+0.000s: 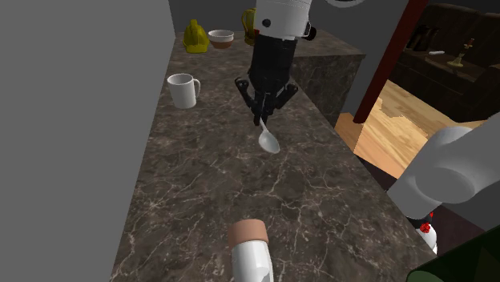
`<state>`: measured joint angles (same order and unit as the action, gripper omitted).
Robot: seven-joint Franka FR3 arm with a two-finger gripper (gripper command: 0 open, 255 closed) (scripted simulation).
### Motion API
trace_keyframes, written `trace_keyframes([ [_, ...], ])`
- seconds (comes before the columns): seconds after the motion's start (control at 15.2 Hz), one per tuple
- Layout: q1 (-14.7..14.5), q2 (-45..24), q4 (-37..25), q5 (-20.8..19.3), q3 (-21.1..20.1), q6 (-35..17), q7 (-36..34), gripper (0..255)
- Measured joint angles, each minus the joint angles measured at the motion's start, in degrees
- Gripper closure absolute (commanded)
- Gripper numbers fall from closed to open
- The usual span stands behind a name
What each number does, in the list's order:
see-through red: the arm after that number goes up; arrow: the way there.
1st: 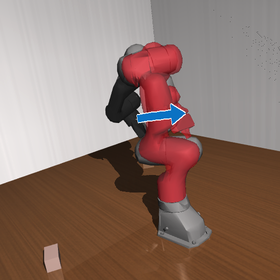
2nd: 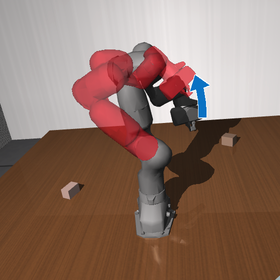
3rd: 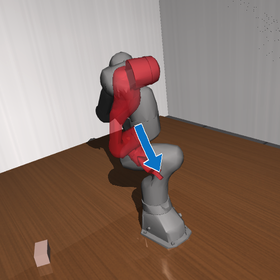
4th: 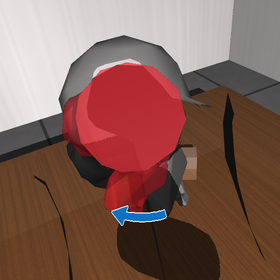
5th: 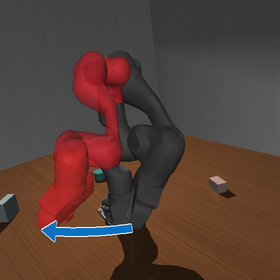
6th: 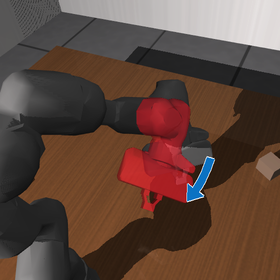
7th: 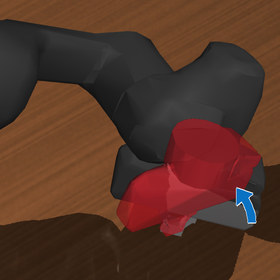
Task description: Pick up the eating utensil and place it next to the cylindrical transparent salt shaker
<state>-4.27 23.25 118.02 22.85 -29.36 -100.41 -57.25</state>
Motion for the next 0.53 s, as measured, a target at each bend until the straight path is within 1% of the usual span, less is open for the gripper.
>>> trace_keyframes([
  [0.13,-0.2,-2.6,-2.2,-0.5,-2.7,-1.3,-3.0,255],
  [0.33,-0.5,-7.4,-6.7,-2.4,-6.8,-2.5,-8.2,255],
  [0.53,-1.0,-12.8,-11.7,-5.5,-11.2,-3.6,-13.9,255],
])
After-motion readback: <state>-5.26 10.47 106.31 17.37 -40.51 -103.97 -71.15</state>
